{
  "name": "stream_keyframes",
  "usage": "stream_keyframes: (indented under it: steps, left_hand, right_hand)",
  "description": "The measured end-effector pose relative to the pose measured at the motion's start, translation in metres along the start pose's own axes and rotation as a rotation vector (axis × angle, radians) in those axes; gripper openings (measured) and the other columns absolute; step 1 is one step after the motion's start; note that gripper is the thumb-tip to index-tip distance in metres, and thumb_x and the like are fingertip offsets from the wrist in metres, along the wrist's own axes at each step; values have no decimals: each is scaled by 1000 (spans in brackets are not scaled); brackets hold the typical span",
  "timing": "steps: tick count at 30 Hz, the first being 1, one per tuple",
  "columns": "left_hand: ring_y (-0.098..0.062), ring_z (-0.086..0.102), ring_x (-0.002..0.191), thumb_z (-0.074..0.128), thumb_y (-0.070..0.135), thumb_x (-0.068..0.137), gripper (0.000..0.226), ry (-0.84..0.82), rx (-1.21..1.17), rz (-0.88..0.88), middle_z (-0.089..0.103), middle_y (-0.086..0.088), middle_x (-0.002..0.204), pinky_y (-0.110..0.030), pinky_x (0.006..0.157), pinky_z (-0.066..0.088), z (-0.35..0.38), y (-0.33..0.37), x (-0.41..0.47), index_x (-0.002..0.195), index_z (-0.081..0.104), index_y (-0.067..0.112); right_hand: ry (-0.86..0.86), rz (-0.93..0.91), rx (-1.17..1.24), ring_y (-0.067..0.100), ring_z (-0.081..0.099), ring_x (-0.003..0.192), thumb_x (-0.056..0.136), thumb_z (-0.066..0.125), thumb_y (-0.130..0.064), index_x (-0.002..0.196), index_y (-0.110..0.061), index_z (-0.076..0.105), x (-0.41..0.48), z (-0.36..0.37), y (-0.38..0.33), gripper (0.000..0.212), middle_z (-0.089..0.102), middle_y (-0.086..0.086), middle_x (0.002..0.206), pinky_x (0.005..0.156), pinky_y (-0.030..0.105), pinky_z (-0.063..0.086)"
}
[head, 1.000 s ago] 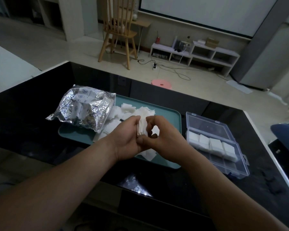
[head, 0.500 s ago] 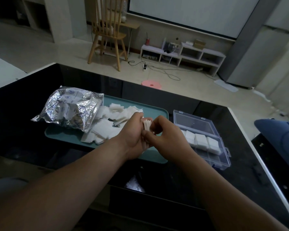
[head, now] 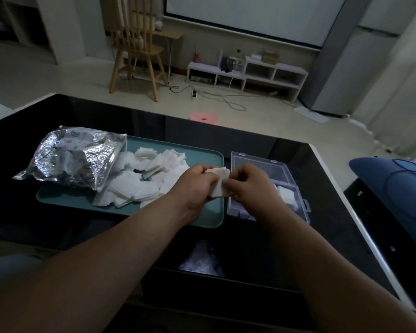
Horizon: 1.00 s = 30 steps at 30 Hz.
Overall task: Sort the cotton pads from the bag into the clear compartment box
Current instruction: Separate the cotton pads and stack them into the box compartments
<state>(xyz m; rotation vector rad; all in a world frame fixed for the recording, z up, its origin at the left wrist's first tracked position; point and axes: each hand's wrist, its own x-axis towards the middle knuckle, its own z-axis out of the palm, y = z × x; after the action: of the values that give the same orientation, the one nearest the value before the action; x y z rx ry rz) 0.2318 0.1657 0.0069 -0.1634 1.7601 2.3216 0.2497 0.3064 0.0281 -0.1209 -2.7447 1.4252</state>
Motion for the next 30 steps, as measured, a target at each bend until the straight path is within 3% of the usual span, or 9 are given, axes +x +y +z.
stream_keyframes:
  steps: [3, 6, 8, 12, 15, 20, 26, 30]
  left_hand:
    - [-18, 63, 90, 52, 4, 101, 20, 21, 89, 89, 63, -10, 113, -30, 70, 59, 5, 3, 9, 117, 59, 14]
    - [-17, 63, 94, 56, 10, 101, 18, 27, 356, 210, 66, -2, 110, -34, 81, 58, 4, 2, 19, 112, 63, 22]
    - [-17, 65, 97, 56, 13, 101, 19, -27, 627, 256, 69, 3, 110, -35, 84, 57, 5, -6, 21, 114, 66, 22]
    - [-20, 63, 101, 55, 19, 97, 25, -99, 1031, 290, 68, 5, 112, -35, 90, 51, 11, -31, 17, 120, 61, 28]
    - [-22, 62, 97, 56, 17, 95, 30, -115, 1085, 316, 66, 3, 107, -40, 89, 52, 16, -38, 15, 123, 56, 28]
    - [-22, 61, 95, 53, 18, 97, 33, -131, 1125, 353, 60, 1, 107, -44, 88, 53, 15, -43, 21, 126, 55, 34]
    - [-24, 59, 108, 44, 32, 103, 34, -180, 1221, 326, 54, -3, 119, -44, 96, 49, 15, -46, 20, 132, 61, 27]
    - [-29, 57, 111, 39, 39, 100, 38, -163, 1311, 337, 54, -6, 116, -46, 96, 48, 19, -50, 17, 130, 61, 28]
  right_hand:
    - [86, 34, 92, 34, 72, 92, 91, 72, -15, 95, -11, 64, 8, -22, 6, 10, 73, 11, 93, 82, 52, 60]
    - [202, 110, 152, 33, 72, 88, 91, 72, -13, 100, -5, 65, 18, -47, 21, 14, 74, 18, 96, 80, 50, 60]
    - [198, 170, 132, 30, 70, 82, 90, 73, -11, 95, -4, 65, 20, -54, 36, 12, 73, 23, 97, 78, 48, 60]
    - [81, 243, -33, 30, 72, 78, 85, 78, -10, 82, -8, 68, 19, -38, 61, 10, 76, 18, 85, 83, 57, 62]
    - [31, 227, -128, 31, 75, 80, 81, 80, -11, 80, -7, 70, 22, -28, 65, 11, 76, 11, 78, 82, 55, 62]
    - [-39, 267, -156, 31, 75, 83, 81, 79, -7, 84, -1, 74, 29, -24, 59, 8, 77, 15, 84, 81, 47, 62]
    - [-73, 326, -231, 30, 74, 88, 83, 73, -13, 82, -4, 78, 39, -17, 64, 11, 77, 12, 85, 86, 49, 63]
    - [-58, 313, -376, 26, 69, 79, 80, 69, -25, 82, -6, 75, 40, -11, 67, 19, 73, 9, 80, 72, 38, 58]
